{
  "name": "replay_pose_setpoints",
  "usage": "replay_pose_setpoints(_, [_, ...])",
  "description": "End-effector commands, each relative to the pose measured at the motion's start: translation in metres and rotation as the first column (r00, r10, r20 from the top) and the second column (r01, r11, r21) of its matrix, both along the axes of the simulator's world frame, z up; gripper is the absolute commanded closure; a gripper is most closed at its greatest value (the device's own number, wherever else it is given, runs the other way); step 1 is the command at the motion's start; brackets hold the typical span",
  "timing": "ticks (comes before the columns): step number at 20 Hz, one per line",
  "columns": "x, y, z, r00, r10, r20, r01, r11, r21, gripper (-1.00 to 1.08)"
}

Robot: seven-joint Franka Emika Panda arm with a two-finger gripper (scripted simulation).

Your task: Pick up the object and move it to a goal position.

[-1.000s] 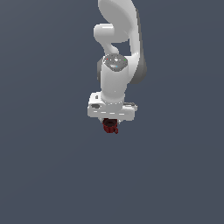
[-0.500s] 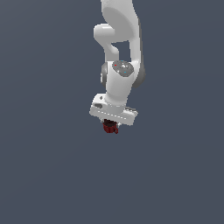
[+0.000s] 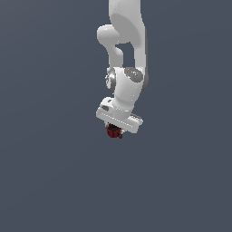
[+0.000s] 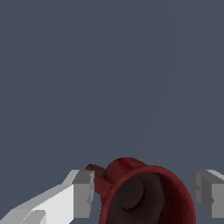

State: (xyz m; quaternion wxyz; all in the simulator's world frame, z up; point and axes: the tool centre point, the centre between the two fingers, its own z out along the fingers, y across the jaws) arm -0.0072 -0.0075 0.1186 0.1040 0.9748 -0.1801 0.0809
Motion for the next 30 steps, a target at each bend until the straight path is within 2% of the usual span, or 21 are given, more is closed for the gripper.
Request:
replay_pose_setpoints(1, [-0.001,0.001,-0.004,0.999,-0.034,0.024,0.034,0.999,-0.014,-0.6])
replay_pose_setpoints(8, [-0.006,0.003,-0.013,0.988,-0.12,0.097,0.124,0.992,-0.038,-0.6])
replay_pose_setpoints(15, [-0.01,0.007,-0.019,0.965,-0.196,0.176,0.206,0.978,-0.043,-0.6])
replay_pose_setpoints(22, [-0.015,0.011,-0.021,0.93,-0.263,0.255,0.279,0.96,-0.027,-0.6])
replay_pose_setpoints(30, [-0.02,0.019,-0.022,0.881,-0.332,0.337,0.349,0.937,0.013,-0.6])
